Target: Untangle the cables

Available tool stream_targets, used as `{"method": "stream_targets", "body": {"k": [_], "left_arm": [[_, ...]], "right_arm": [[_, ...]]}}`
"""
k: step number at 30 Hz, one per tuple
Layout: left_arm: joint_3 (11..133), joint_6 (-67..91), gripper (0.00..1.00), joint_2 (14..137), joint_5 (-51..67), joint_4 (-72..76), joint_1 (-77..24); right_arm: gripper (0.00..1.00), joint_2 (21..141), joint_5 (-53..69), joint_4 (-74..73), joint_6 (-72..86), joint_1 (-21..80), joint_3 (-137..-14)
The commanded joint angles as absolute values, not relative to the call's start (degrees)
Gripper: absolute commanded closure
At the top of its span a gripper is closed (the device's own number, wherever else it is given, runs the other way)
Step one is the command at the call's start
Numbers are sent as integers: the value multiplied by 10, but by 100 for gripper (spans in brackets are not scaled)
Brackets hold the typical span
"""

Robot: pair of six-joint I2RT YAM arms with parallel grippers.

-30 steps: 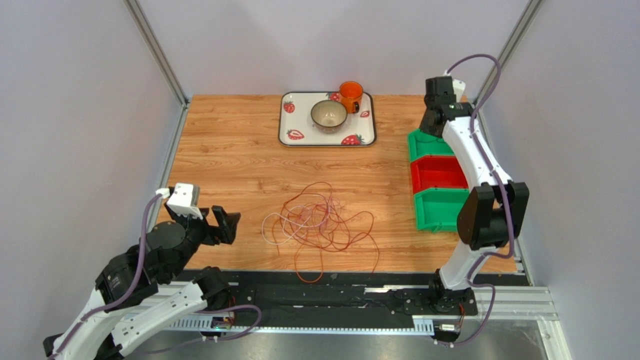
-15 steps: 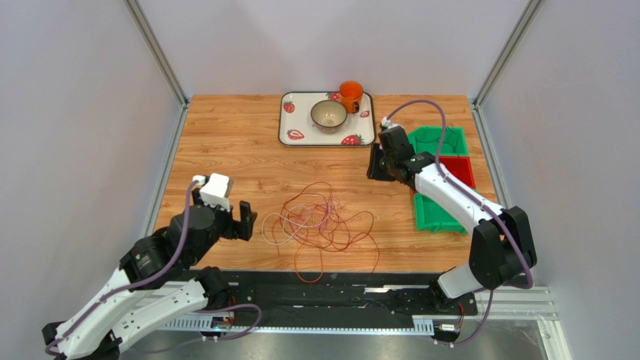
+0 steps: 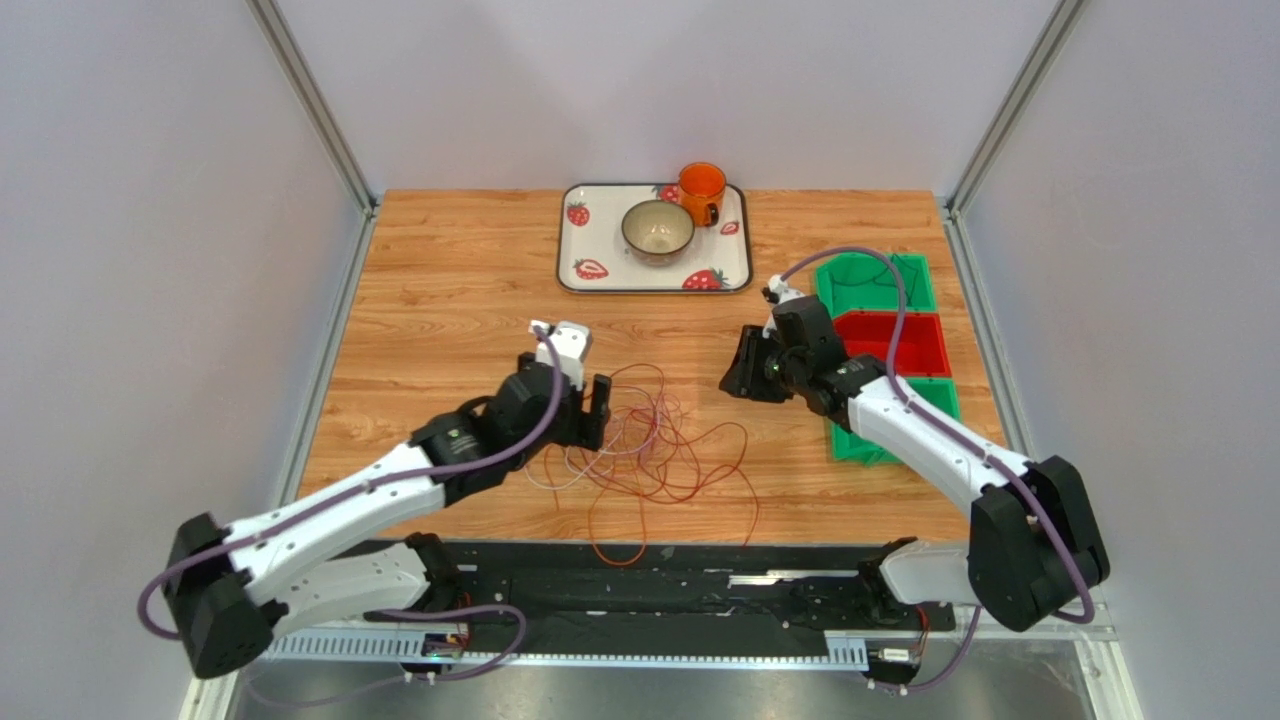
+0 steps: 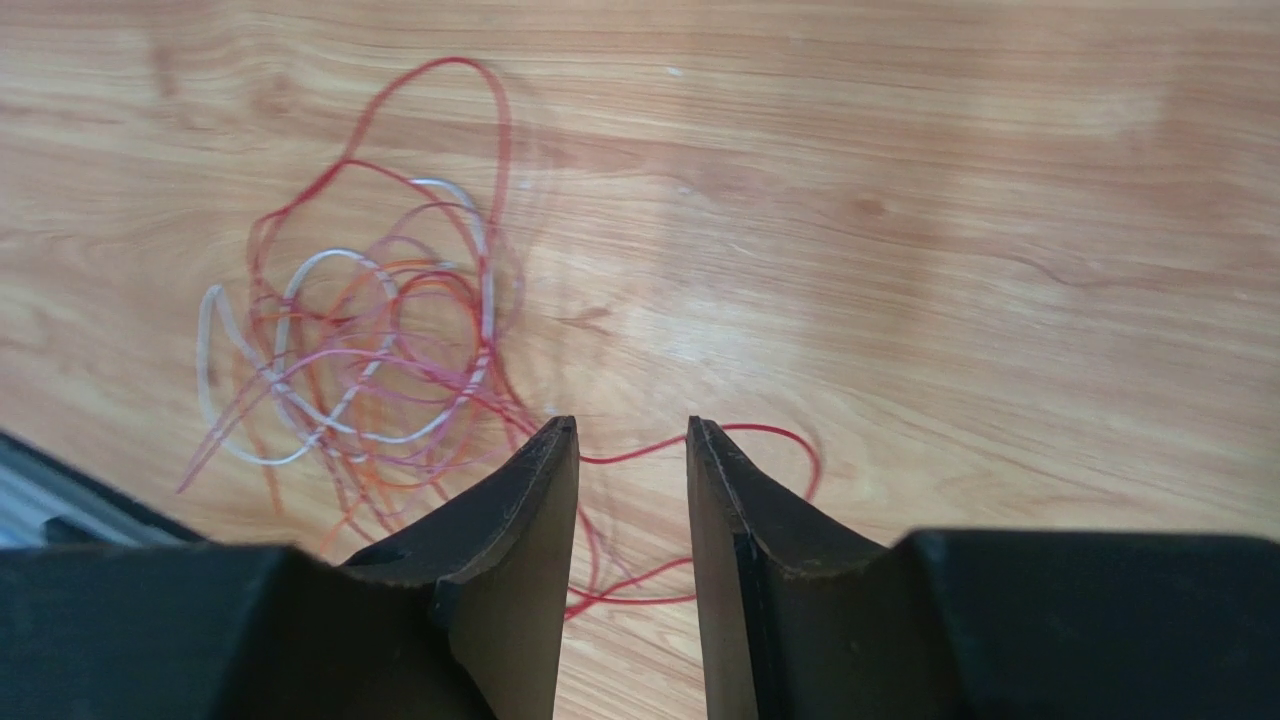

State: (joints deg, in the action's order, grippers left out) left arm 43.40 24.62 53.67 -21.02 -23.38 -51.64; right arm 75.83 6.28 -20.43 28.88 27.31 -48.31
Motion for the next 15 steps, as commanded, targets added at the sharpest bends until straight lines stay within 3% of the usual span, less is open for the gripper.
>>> {"method": "stream_targets", "body": {"k": [1,9,11,15], "left_arm": [[405,238,17,614,-176,-27,-514],[418,185,13,746,-130,69,-514],[430,181,16,770,-136,66,-513],[446,176,35,797,-150,51,-513]], "right_arm": [[63,737,134,-134,309,286,-454],[59,744,98,-5,324,324,-343],[59,737,77,28,327,326,-309],[58,698,56,73,333,329,-273]]}}
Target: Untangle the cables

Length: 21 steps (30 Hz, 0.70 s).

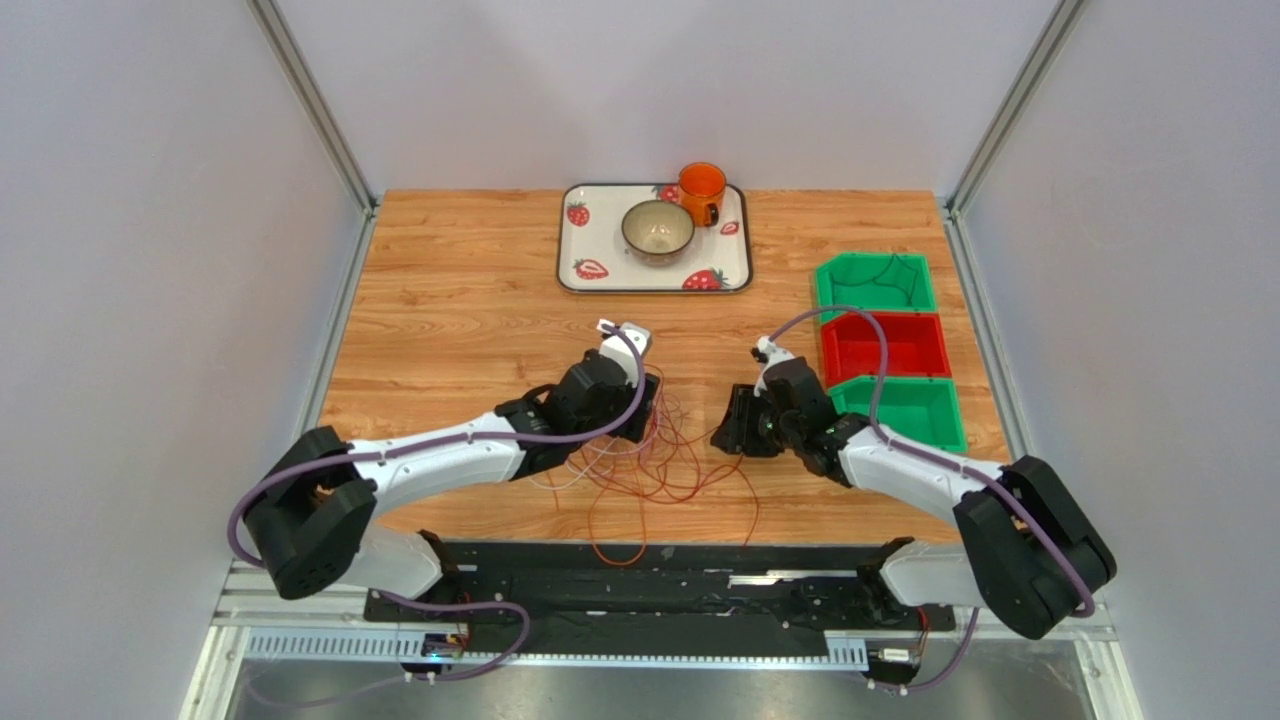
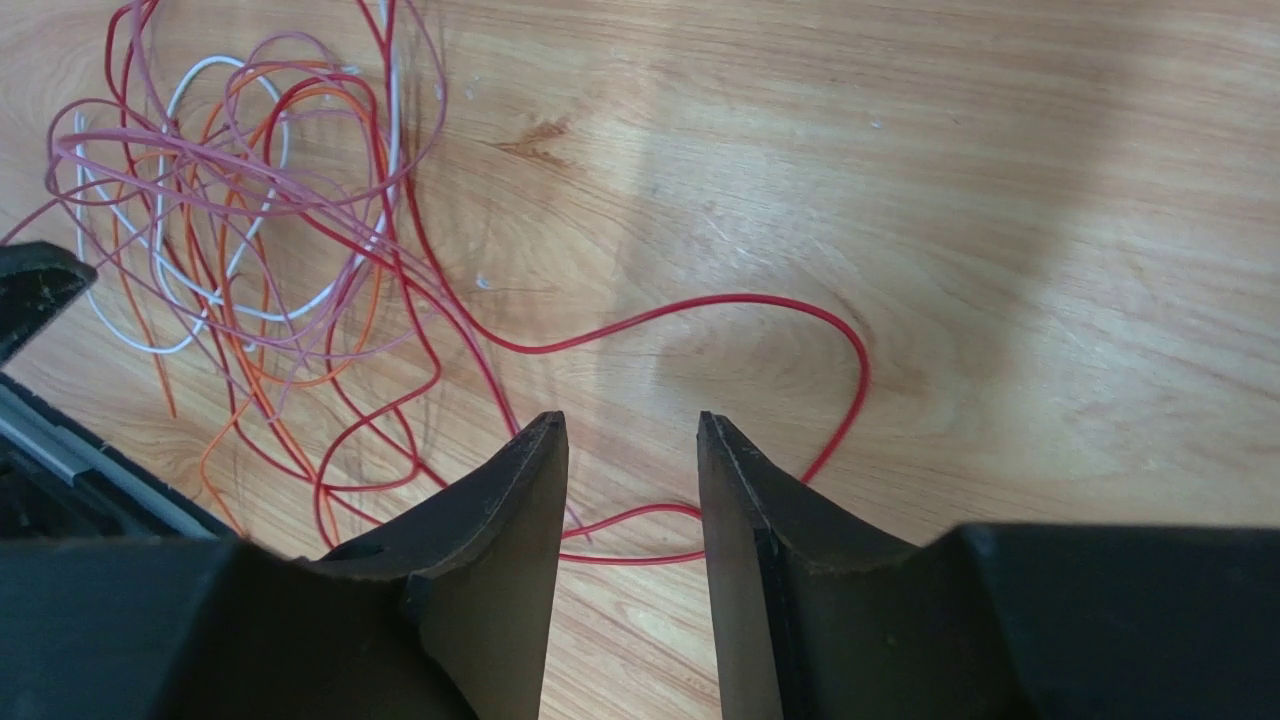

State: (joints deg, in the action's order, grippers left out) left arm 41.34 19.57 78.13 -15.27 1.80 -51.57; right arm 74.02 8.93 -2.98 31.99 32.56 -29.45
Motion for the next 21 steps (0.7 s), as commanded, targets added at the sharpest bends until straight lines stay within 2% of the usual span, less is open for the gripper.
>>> {"method": "stream_targets", "body": {"k": [1,2,3,5,6,7,8,21], "left_arm": [[458,171,37,812,-150,47,-514],[464,169,40,819,-150,37,-514],[470,166,52,827,-153,31,-514],[490,165,63,852,-157,10,-513],[500,165,85,857,-157,2,-514],[521,169,95,865,-157,-17,-513],[532,170,100,865,-160,-45,-513],[709,134,100,731,-245,-297,-513]], "right_arm": [[57,698,56,84,335,329,-266],[57,699,58,94,337,329,-260],[57,701,61,97,337,329,-258],[57,708,71,103,334,329,-259],[56,711,74,105,332,329,-259],[56,713,78,106,331,328,-261],[55,718,80,107,331,328,-261],[52,741,78,95,333,330,-274]]}}
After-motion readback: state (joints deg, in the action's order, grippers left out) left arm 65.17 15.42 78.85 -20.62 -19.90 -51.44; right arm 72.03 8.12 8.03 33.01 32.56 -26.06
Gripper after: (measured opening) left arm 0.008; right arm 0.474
